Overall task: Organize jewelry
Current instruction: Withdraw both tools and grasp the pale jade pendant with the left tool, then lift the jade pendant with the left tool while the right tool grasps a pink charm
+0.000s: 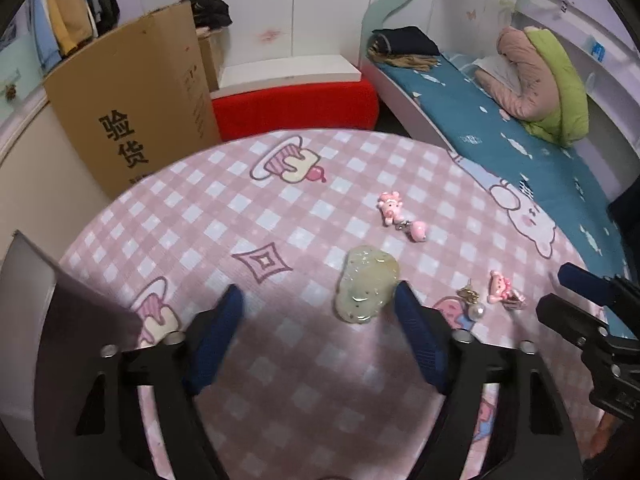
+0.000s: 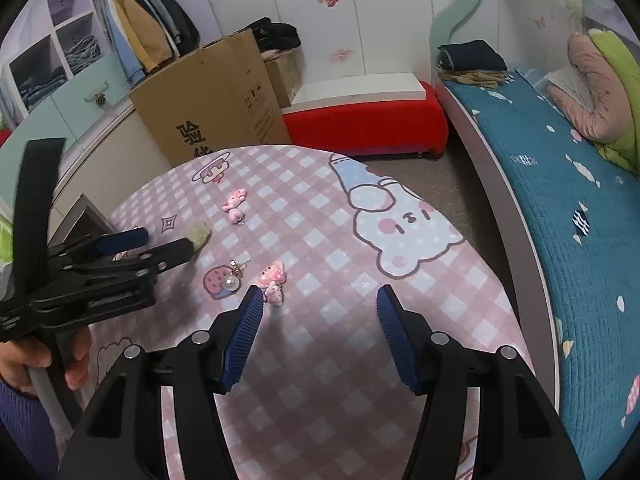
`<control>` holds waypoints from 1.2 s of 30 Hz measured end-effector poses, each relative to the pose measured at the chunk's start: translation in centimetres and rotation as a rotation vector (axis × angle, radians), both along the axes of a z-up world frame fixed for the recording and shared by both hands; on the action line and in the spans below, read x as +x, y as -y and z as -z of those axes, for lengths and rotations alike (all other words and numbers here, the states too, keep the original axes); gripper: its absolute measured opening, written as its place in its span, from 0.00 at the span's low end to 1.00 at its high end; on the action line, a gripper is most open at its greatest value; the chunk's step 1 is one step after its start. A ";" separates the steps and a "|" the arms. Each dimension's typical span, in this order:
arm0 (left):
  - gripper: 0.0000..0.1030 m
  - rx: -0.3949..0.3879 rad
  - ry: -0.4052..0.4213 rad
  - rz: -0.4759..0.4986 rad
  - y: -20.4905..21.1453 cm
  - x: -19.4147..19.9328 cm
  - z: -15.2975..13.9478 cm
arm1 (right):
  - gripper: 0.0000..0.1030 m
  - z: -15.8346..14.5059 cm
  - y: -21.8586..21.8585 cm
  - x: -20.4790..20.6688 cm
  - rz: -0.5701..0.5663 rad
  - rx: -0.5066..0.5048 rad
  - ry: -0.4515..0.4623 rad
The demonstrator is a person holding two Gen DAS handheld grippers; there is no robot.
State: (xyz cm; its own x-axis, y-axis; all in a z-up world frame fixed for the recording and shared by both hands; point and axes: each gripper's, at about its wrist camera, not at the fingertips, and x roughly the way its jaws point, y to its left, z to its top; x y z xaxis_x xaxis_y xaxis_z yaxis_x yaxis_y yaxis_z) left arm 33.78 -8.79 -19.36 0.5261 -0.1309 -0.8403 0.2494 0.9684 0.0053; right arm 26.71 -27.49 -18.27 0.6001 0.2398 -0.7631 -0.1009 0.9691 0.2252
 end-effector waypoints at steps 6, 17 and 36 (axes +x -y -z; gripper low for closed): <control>0.51 0.042 0.029 0.041 0.9 0.2 0.5 | 0.56 0.2 -0.8 0.5 -0.025 -0.019 -0.007; 0.28 0.057 0.022 0.046 0.6 -1.2 -0.1 | 0.57 0.4 -3.4 1.4 -0.078 -0.127 0.002; 0.28 -0.047 0.045 0.055 -2.5 -4.9 -4.4 | 0.13 -2.4 -5.3 -0.8 -0.078 -0.152 0.054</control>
